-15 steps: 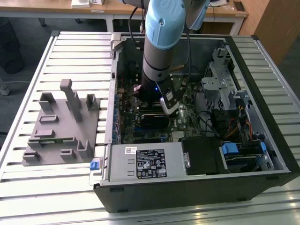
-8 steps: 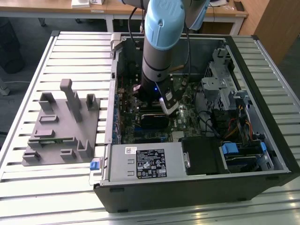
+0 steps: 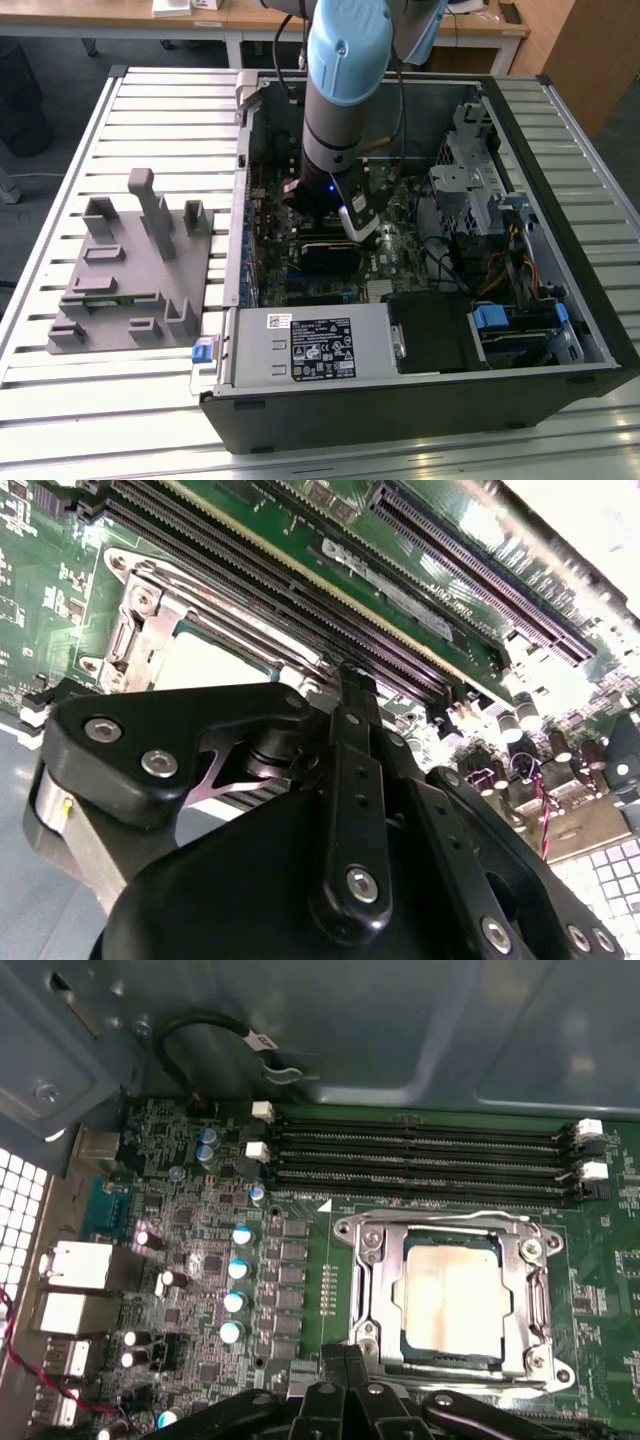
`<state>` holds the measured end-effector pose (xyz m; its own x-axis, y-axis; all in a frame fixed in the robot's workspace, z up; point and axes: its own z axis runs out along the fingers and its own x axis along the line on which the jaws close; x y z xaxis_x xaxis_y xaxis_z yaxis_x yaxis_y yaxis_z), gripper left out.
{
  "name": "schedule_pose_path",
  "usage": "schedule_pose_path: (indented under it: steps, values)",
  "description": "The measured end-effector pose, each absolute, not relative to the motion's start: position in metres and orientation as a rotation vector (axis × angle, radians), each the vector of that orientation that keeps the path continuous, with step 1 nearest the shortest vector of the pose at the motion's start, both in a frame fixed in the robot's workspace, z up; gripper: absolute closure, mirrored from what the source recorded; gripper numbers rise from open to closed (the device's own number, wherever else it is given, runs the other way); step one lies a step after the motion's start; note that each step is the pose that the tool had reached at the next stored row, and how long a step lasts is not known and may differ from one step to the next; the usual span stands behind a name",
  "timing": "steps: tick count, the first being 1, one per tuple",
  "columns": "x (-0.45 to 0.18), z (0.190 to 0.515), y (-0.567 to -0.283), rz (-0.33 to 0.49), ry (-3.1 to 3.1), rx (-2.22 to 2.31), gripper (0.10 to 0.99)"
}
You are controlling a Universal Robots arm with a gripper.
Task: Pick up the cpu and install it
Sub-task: 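Install the second cpu locking lever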
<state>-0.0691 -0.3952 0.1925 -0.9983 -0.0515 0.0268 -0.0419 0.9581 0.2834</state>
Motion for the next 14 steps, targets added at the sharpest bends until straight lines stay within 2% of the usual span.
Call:
schedule_pose_path:
  steps: [14]
  values:
    - [-0.0718, 0.1923, -0.3897, -0.444, -3.075, 0.073, 0.980]
